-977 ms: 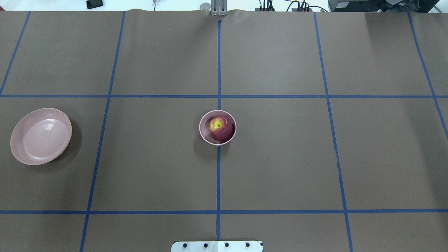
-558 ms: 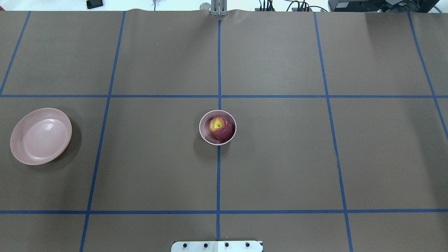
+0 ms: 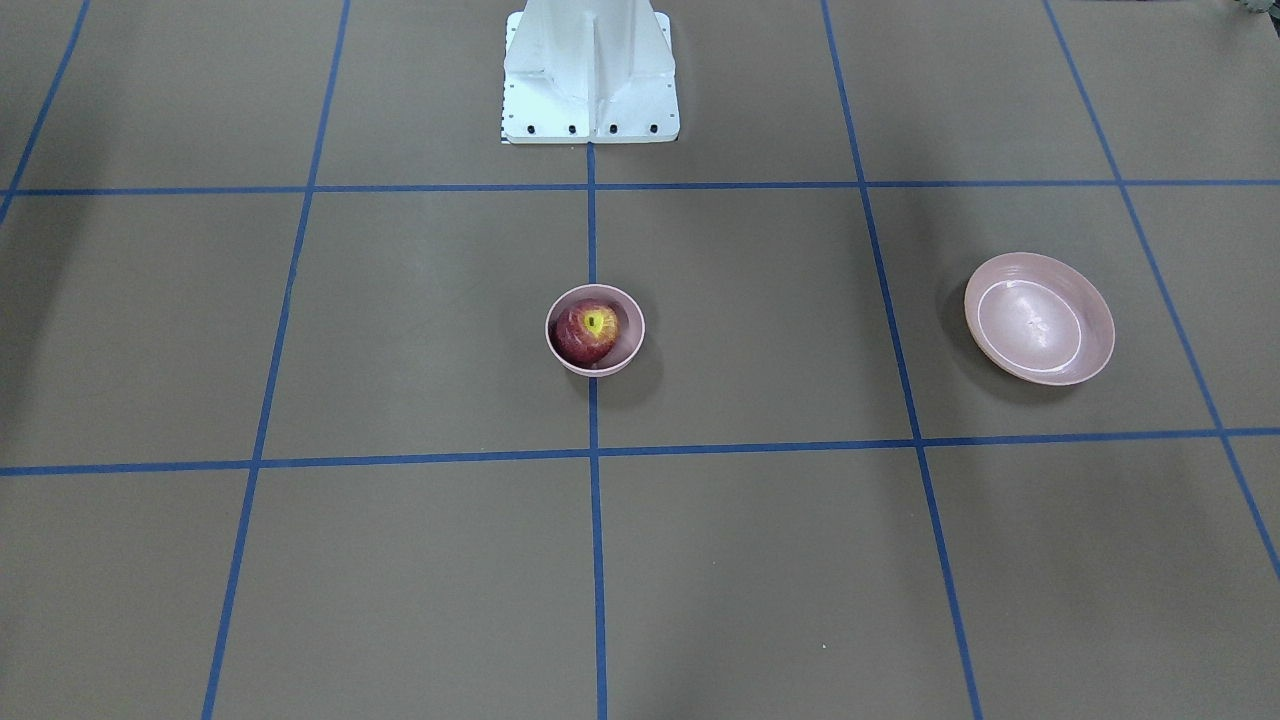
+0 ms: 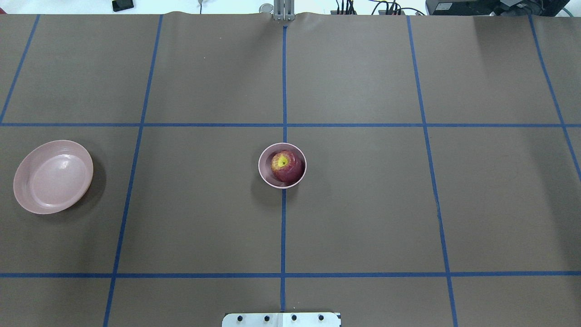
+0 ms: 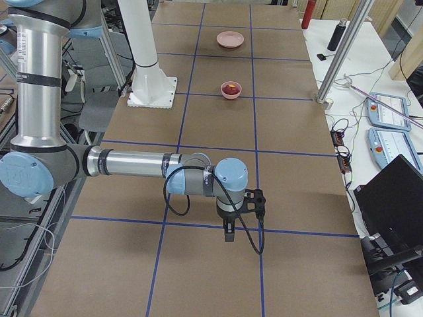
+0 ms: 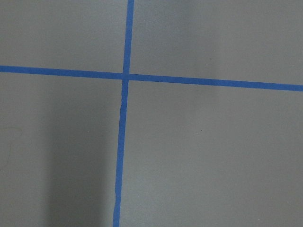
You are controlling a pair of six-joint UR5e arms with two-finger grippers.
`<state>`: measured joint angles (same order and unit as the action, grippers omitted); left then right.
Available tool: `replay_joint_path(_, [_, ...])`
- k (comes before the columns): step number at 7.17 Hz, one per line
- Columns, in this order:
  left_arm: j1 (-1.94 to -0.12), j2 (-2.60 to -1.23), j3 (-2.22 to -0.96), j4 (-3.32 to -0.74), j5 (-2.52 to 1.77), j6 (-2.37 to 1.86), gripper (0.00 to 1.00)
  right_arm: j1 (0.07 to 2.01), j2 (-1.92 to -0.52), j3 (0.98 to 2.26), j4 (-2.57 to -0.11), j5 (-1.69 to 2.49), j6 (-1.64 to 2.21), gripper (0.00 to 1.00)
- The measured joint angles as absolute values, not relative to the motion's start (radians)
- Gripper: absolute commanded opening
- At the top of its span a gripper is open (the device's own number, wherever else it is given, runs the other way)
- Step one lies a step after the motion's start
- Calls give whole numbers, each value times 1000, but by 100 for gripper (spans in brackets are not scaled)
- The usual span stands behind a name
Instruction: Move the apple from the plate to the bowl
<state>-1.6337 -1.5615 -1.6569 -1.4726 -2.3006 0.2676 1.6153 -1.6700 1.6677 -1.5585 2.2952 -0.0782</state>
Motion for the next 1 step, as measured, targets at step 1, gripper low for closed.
replay_joint_path(1, [-1634, -1561, -1657, -1473, -2300, 268, 98, 1615, -1670, 1667, -1559, 2296, -78, 100])
